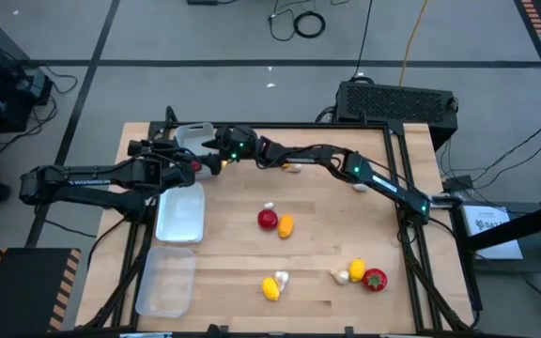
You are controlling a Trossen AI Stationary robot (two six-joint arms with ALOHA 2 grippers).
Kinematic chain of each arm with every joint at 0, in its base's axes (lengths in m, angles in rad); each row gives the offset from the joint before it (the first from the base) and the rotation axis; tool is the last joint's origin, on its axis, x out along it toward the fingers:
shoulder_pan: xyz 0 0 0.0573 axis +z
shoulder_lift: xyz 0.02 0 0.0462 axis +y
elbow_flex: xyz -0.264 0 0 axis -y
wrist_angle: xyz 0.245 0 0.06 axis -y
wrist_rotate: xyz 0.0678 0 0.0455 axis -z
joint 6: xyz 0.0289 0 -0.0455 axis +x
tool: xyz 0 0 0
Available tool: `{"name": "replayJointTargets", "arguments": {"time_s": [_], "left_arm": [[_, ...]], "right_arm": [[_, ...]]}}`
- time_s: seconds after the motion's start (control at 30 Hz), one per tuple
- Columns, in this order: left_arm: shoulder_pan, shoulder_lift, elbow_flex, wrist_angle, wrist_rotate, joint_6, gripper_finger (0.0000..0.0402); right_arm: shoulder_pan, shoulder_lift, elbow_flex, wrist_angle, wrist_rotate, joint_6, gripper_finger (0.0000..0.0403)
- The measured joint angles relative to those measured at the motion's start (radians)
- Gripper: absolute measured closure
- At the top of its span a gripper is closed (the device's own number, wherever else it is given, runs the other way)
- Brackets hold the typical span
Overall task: Sort produce into baskets
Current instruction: Put the tomato into the gray bin
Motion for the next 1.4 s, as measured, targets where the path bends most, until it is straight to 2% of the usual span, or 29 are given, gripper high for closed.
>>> {"name": "replayJointTargets", "arguments": {"time_s": [0.17,0.27,0.37,0.77,0.93,1.03,1.1,1.27,1.4], "left_arm": [[0.0,0.0,0.0,0.0,0.0,0.0,0.0109],[0.0,0.0,0.0,0.0,0.0,0.0,0.0109],[0.0,0.0,0.0,0.0,0.002,0.0,0.0109],[0.0,0.0,0.0,0.039,0.041,0.012,0.0109],[-0.001,0.0,0.0,0.146,0.093,0.115,0.0109],[-0.001,0.0,0.0,0.209,0.128,0.169,0.0109],[-0.001,0.0,0.0,0.229,0.153,0.193,0.0109],[-0.001,0.0,0.001,0.236,0.177,0.21,0.0109],[-0.001,0.0,0.001,0.236,0.177,0.21,0.0109]], "right_arm": [[-0.003,-0.037,-0.001,-0.052,-0.001,-0.025,0.0035],[-0.009,-0.077,0.0,-0.145,-0.004,-0.031,0.0035],[-0.016,-0.118,0.0,-0.307,-0.002,-0.05,0.0035],[-0.032,-0.321,0.0,-1.039,0.012,-0.305,0.0035],[-0.029,-0.381,0.0,-1.297,0.183,-0.383,0.0035],[-0.031,-0.396,0.0,-1.416,0.232,-0.383,0.0035],[-0.029,-0.402,0.0,-1.489,0.209,-0.382,0.0035],[0.02,-0.402,0.0,-1.623,0.058,-0.374,0.0035],[0.089,-0.402,0.0,-1.632,0.046,-0.345,0.0035]]}}
